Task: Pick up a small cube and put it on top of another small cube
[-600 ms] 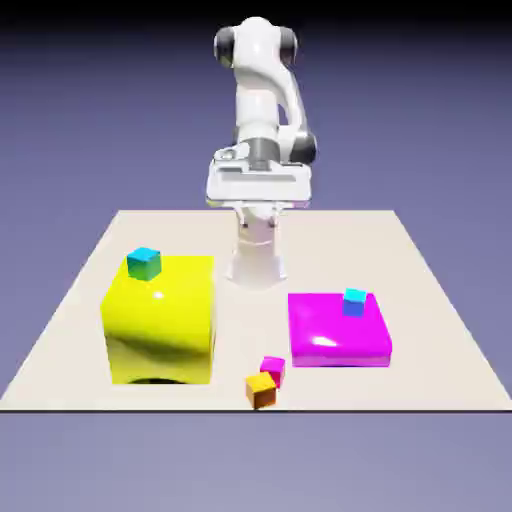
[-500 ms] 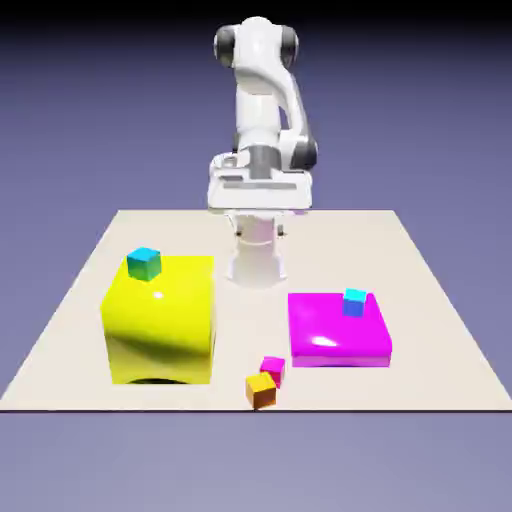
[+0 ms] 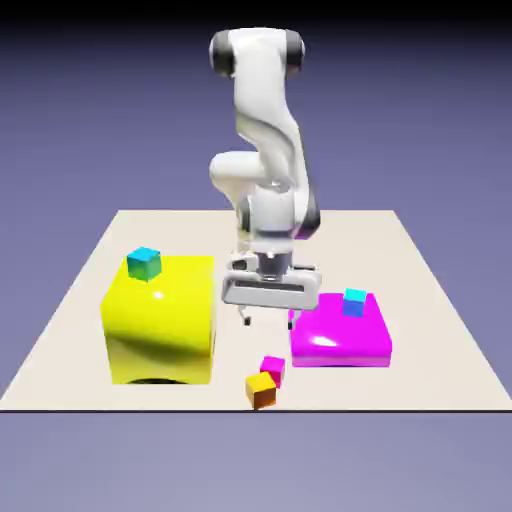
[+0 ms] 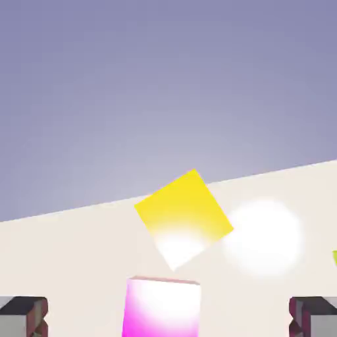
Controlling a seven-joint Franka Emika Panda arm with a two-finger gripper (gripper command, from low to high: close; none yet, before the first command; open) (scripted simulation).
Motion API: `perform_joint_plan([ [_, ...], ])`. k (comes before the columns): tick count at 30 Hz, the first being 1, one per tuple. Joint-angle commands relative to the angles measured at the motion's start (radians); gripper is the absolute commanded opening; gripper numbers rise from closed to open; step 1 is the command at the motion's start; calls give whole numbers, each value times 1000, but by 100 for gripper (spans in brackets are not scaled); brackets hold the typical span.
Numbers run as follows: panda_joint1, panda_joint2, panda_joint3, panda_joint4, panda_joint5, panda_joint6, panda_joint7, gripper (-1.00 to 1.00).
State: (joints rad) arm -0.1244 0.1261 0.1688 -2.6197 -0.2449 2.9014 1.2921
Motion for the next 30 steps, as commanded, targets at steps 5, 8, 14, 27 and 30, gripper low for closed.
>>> perform_joint_plan([
  [5, 7, 117, -7, 33, -47, 10, 80, 0],
  [8, 74, 225, -88, 68, -103, 88, 129, 0],
  [14, 102, 271, -122, 82, -127, 120, 149, -100],
  [27, -113, -177, 95, 33, -150, -200, 191, -100],
  [30, -213, -269, 71, 57, -89, -330, 245, -100],
])
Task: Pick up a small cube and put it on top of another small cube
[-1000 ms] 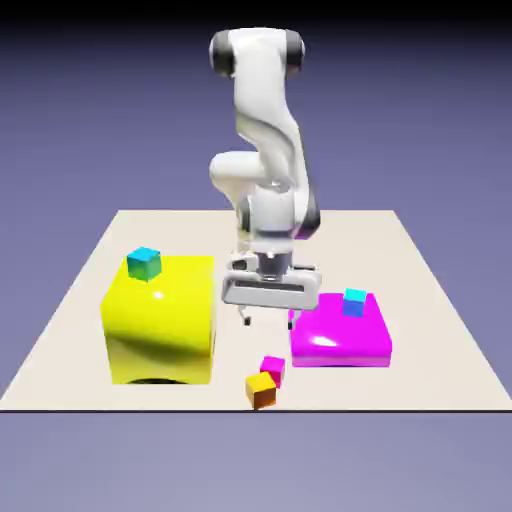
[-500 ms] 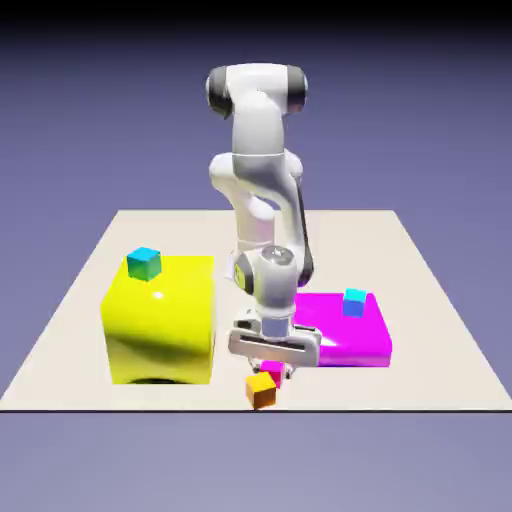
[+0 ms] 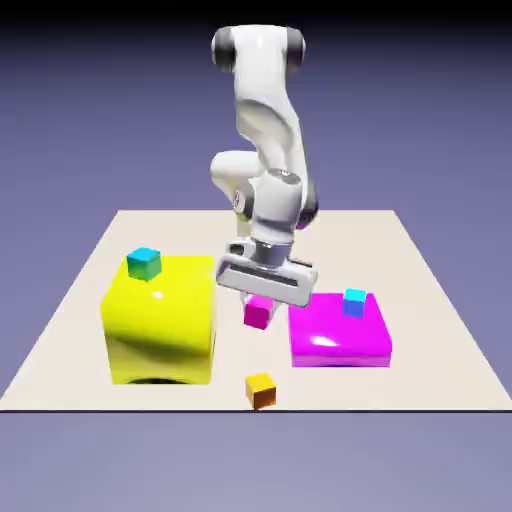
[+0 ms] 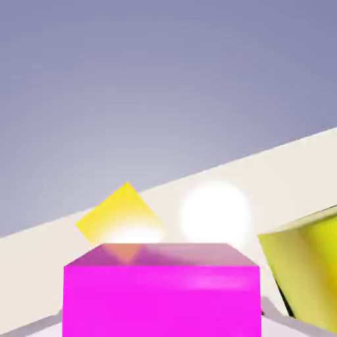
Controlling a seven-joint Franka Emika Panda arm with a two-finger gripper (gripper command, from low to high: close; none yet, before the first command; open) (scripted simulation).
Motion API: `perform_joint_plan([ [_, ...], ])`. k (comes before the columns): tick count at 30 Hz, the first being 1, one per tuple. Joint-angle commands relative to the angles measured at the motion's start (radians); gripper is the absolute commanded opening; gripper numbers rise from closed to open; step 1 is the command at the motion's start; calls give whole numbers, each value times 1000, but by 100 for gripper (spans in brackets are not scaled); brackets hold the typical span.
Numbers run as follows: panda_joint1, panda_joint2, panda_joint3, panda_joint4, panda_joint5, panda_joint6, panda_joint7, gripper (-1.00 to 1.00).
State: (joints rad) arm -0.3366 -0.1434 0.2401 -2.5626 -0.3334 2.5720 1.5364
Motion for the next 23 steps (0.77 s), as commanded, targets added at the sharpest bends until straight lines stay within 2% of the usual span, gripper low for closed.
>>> perform_joint_plan([
  [1, -34, -31, -8, 8, 19, -44, 19, -100],
  [9, -299, -277, -70, 73, 181, -392, 163, -100],
  [12, -386, -297, -126, 98, 299, -486, 183, -100],
  [14, -386, -297, -126, 98, 299, -486, 183, -100],
  [19, -395, -206, -123, -11, 283, -286, 198, -100],
  [20, -395, -206, -123, -11, 283, -286, 198, 100],
  [23, -391, -246, -124, 37, 290, -373, 191, 100],
])
